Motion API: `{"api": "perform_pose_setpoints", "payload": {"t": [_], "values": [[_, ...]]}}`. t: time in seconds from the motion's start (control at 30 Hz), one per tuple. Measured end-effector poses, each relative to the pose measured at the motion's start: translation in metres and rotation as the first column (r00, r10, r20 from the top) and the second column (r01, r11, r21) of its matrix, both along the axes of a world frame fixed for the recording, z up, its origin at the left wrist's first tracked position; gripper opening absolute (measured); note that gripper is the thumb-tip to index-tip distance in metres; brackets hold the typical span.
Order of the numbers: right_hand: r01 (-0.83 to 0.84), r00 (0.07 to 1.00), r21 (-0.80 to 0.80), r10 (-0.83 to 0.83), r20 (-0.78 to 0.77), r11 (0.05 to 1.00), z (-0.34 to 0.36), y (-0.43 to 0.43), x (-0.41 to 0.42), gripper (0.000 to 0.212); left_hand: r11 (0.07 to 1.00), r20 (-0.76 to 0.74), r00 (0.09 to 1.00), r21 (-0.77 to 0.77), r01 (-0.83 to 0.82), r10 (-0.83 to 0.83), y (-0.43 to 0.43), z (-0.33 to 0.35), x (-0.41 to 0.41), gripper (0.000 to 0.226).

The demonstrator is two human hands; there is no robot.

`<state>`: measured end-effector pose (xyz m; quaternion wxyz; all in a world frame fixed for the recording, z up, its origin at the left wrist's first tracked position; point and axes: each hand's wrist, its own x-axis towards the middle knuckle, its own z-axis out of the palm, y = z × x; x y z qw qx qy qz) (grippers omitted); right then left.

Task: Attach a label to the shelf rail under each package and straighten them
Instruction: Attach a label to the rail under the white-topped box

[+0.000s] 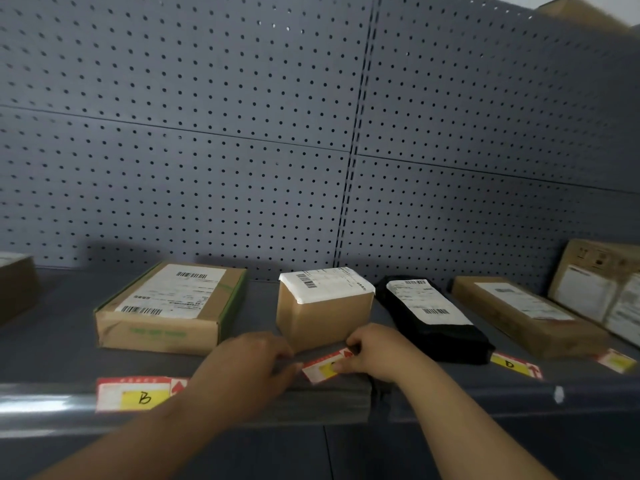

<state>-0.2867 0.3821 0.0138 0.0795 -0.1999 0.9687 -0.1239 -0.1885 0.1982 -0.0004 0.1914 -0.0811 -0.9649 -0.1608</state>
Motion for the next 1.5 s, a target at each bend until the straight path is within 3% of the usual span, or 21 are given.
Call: {"api": "perform_pose_setpoints", "payload": {"t": [0.23, 0.33, 0.5, 0.6, 0.7, 0.8, 1.0, 1.2, 1.37, 1.5], "values": [[-0.034, 0.999, -0.072, 0.035, 0.023, 0.997, 0.000, 0.002, -0.005, 0.049, 0.998, 0.014, 0.998, 0.007, -0.059, 0.059, 0.006, -0.004, -0.005, 0.022], [-0.034, 0.999, -0.191, 0.039, 0.021, 0.981, -0.001, 0.006, -0.006, 0.022, 0.996, -0.009, 0.997, 0.040, -0.082, 0.082, 0.008, -0.005, -0.006, 0.022], [-0.019, 0.981, -0.595, 0.130, 0.145, 0.804, 0.001, 0.019, -0.002, 0.022, 0.988, 0.008, 0.997, 0.133, -0.083, 0.083, 0.011, -0.001, -0.005, 0.044], [-0.032, 0.956, -0.691, 0.225, 0.190, 0.722, 0.003, 0.026, 0.006, 0.017, 0.960, 0.061, 0.997, 0.271, -0.070, 0.055, 0.013, 0.002, -0.006, 0.039], [-0.075, 0.954, -0.663, 0.248, 0.171, 0.745, 0.000, 0.029, 0.011, 0.014, 0.945, 0.135, 0.990, 0.317, -0.077, 0.036, 0.015, 0.005, -0.007, 0.014], [-0.139, 0.973, -0.586, 0.219, 0.066, 0.798, -0.003, 0.030, 0.014, 0.017, 0.949, 0.155, 0.987, 0.305, -0.076, 0.029, 0.019, 0.007, -0.007, 0.028], [-0.210, 0.977, -0.493, 0.203, -0.068, 0.844, -0.003, 0.033, 0.022, 0.022, 0.957, 0.087, 0.996, 0.287, -0.038, 0.013, 0.025, 0.002, -0.004, 0.020], [-0.234, 0.972, -0.452, 0.207, -0.109, 0.860, -0.006, 0.040, 0.026, 0.020, 0.972, 0.113, 0.993, 0.234, 0.005, -0.032, 0.024, 0.000, 0.001, 0.013], [-0.228, 0.974, -0.435, 0.196, -0.116, 0.871, -0.010, 0.042, 0.028, 0.023, 0.976, 0.104, 0.993, 0.214, 0.033, -0.057, 0.023, -0.007, 0.001, 0.029], [-0.225, 0.974, -0.416, 0.191, -0.122, 0.881, -0.010, 0.043, 0.029, 0.026, 0.978, 0.087, 0.994, 0.205, 0.045, -0.064, 0.023, -0.011, 0.001, 0.020]]}}
